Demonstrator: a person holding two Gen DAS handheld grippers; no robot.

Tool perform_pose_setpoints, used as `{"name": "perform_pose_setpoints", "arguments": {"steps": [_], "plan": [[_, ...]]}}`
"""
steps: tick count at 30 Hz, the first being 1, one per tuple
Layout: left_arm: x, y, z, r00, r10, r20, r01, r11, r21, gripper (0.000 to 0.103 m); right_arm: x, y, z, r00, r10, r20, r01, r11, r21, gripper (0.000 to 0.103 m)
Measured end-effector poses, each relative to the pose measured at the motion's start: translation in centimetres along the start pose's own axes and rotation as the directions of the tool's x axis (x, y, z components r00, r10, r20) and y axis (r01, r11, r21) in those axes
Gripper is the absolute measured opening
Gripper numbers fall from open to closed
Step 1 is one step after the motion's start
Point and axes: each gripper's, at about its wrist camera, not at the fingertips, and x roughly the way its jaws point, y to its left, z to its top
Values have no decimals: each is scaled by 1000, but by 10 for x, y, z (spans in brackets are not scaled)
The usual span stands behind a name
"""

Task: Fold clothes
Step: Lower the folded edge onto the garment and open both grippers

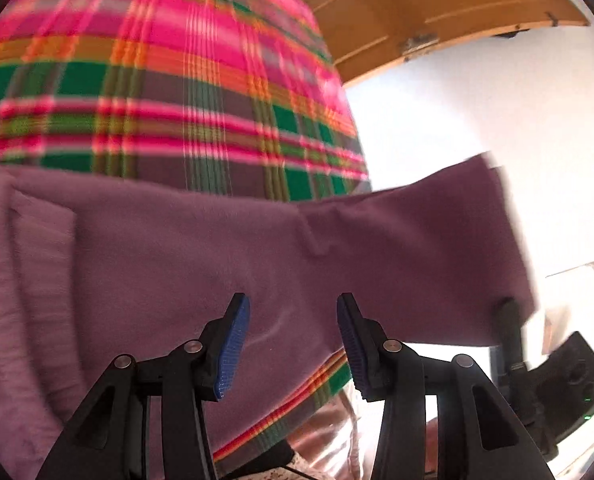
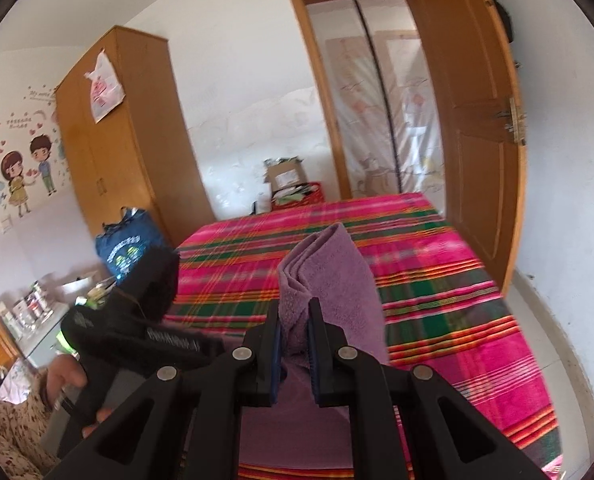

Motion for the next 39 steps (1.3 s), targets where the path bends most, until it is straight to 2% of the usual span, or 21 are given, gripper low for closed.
{"name": "perform_pose_setpoints", "arguments": {"steps": [11, 14, 22, 27, 31, 35, 39], "plan": [[-64, 36, 0, 990, -30, 139, 42, 995, -89, 47, 47, 39, -25, 986, 110, -128, -114, 993, -27, 12], [-72, 45, -1, 988, -5, 154, 22, 994, -111, 47, 60, 46, -33, 978, 132, -161, -137, 990, -21, 12], [-84, 64, -3, 987, 5, 163, 19, 989, -144, 47, 90, 54, -58, 948, 160, -275, -167, 986, -3, 12], [-79, 66, -4, 988, 2, 151, 20, 989, -148, 47, 101, 59, -74, 936, 141, -324, -154, 988, -14, 12], [-82, 65, -3, 987, -3, 158, 25, 990, -139, 47, 109, 58, -81, 914, 160, -373, -167, 986, 14, 20], [-76, 56, -1, 987, 4, 158, 13, 994, -111, 47, 106, 59, -82, 891, 216, -399, -220, 975, 38, 23], [-65, 44, -1, 991, -11, 136, 23, 996, -88, 47, 88, 53, -75, 894, 246, -375, -250, 967, 39, 24]]}}
